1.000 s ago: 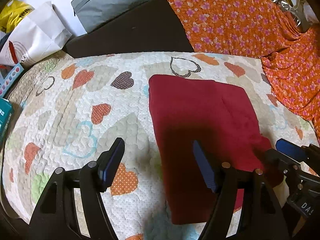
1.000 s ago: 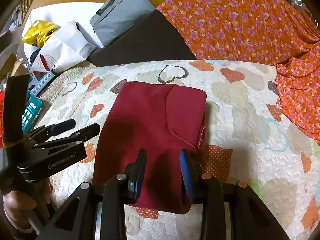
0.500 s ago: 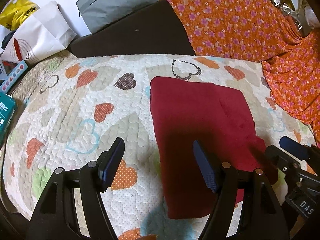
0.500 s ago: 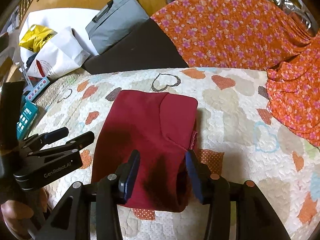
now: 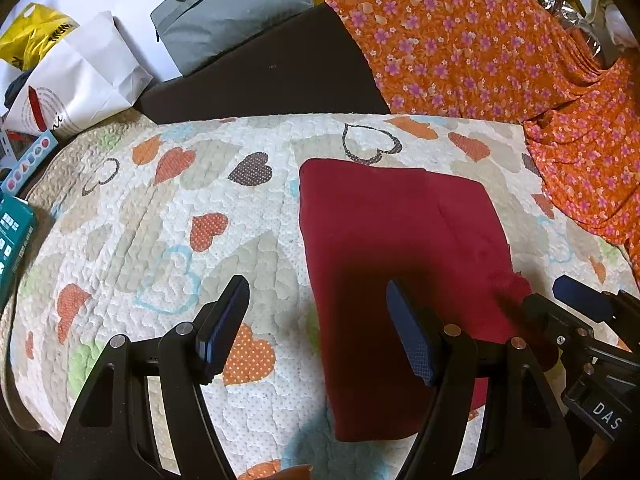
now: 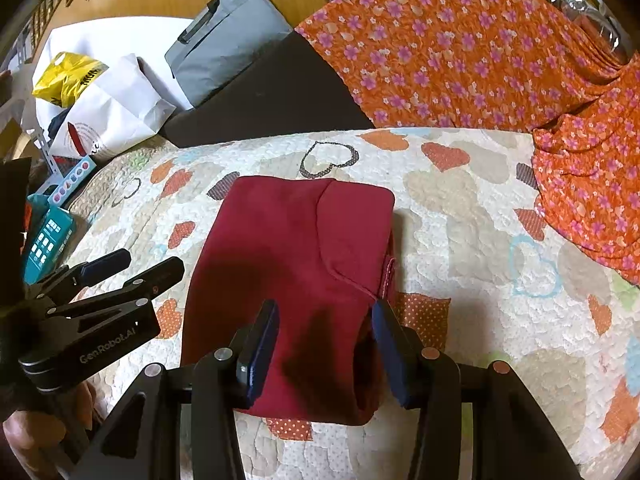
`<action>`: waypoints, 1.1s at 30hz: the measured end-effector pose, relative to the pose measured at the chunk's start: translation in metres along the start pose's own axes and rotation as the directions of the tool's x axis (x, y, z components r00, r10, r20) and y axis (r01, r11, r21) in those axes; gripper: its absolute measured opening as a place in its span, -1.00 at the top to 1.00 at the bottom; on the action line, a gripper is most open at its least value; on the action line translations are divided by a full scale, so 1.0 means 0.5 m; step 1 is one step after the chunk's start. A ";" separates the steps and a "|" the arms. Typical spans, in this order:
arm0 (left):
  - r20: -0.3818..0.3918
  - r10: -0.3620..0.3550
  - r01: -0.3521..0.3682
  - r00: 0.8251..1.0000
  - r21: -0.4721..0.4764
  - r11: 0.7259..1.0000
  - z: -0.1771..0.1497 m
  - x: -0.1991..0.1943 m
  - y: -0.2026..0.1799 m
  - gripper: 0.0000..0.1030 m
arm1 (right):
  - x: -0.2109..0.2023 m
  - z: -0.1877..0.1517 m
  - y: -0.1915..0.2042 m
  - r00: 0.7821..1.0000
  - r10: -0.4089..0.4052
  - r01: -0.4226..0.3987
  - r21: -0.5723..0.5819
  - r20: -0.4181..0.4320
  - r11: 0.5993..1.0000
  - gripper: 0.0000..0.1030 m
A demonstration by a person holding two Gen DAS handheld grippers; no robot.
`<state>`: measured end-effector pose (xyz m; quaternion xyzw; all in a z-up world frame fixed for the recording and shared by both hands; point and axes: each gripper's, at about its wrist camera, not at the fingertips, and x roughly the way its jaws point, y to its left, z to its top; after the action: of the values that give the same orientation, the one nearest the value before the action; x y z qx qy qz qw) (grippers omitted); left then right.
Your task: Fold small clothes
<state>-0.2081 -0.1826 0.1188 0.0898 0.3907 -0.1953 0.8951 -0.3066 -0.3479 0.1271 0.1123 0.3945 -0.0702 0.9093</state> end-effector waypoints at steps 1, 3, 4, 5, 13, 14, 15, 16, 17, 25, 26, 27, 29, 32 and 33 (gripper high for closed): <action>-0.001 -0.001 0.001 1.000 0.000 1.000 0.000 0.001 -0.001 -0.39 | 0.002 0.000 0.000 1.000 0.001 -0.001 0.001 -0.001 1.000 0.10; 0.003 -0.001 0.001 1.000 -0.001 1.000 0.000 -0.001 -0.002 -0.39 | 0.003 -0.001 0.000 1.000 0.000 0.000 0.002 -0.002 1.000 0.10; 0.006 -0.001 0.001 1.000 0.000 1.000 0.000 -0.002 -0.004 -0.39 | 0.005 -0.001 0.000 1.000 0.001 -0.001 0.002 -0.004 1.000 0.10; 0.007 -0.003 0.002 1.000 0.002 1.000 0.000 -0.002 -0.003 -0.39 | 0.006 -0.001 0.000 1.000 0.003 -0.003 0.003 -0.006 1.000 0.10; 0.006 -0.001 0.001 1.000 0.013 1.000 -0.001 0.001 -0.008 -0.39 | 0.015 -0.004 0.001 1.000 0.005 -0.005 0.011 -0.012 1.000 0.10; 0.005 -0.002 0.002 1.000 0.014 1.000 -0.001 0.001 -0.008 -0.39 | 0.016 -0.005 0.001 1.000 0.005 -0.005 0.015 -0.014 1.000 0.10; 0.005 -0.002 0.001 1.000 0.013 1.000 -0.001 0.001 -0.008 -0.39 | 0.019 -0.006 0.000 1.000 0.007 -0.006 0.018 -0.017 1.000 0.10; 0.005 -0.002 0.002 1.000 0.013 1.000 -0.001 0.002 -0.008 -0.39 | 0.020 -0.006 -0.001 1.000 0.007 -0.007 0.020 -0.019 1.000 0.10; 0.005 -0.003 0.003 1.000 0.014 1.000 -0.001 0.002 -0.008 -0.39 | 0.020 -0.007 -0.001 1.000 0.007 -0.007 0.022 -0.020 1.000 0.10; 0.003 -0.003 0.003 1.000 0.024 1.000 -0.003 0.006 -0.014 -0.39 | 0.023 -0.008 -0.001 1.000 0.009 -0.008 0.023 -0.023 1.000 0.10; 0.003 -0.002 0.002 1.000 0.024 1.000 -0.003 0.006 -0.014 -0.39 | 0.023 -0.008 0.000 1.000 0.009 -0.008 0.023 -0.024 1.000 0.10; 0.002 -0.002 0.002 1.000 0.024 1.000 -0.003 0.006 -0.013 -0.39 | 0.024 -0.008 0.001 1.000 0.009 -0.008 0.023 -0.025 1.000 0.10; -0.002 -0.003 0.003 1.000 0.023 1.000 -0.003 0.006 -0.014 -0.39 | 0.026 -0.009 0.001 1.000 0.011 -0.010 0.023 -0.028 1.000 0.10; 0.000 -0.004 0.004 1.000 0.025 1.000 -0.003 0.006 -0.014 -0.39 | 0.026 -0.009 0.003 0.999 0.011 -0.010 0.026 -0.030 1.000 0.10; 0.002 -0.003 0.003 1.000 0.026 1.000 -0.003 0.006 -0.016 -0.39 | 0.026 -0.009 0.003 0.999 0.011 -0.010 0.027 -0.031 1.000 0.10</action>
<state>-0.2104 -0.1901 0.1157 0.1005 0.3873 -0.2018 0.8940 -0.3006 -0.3459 0.1146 0.1276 0.4068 -0.0689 0.9019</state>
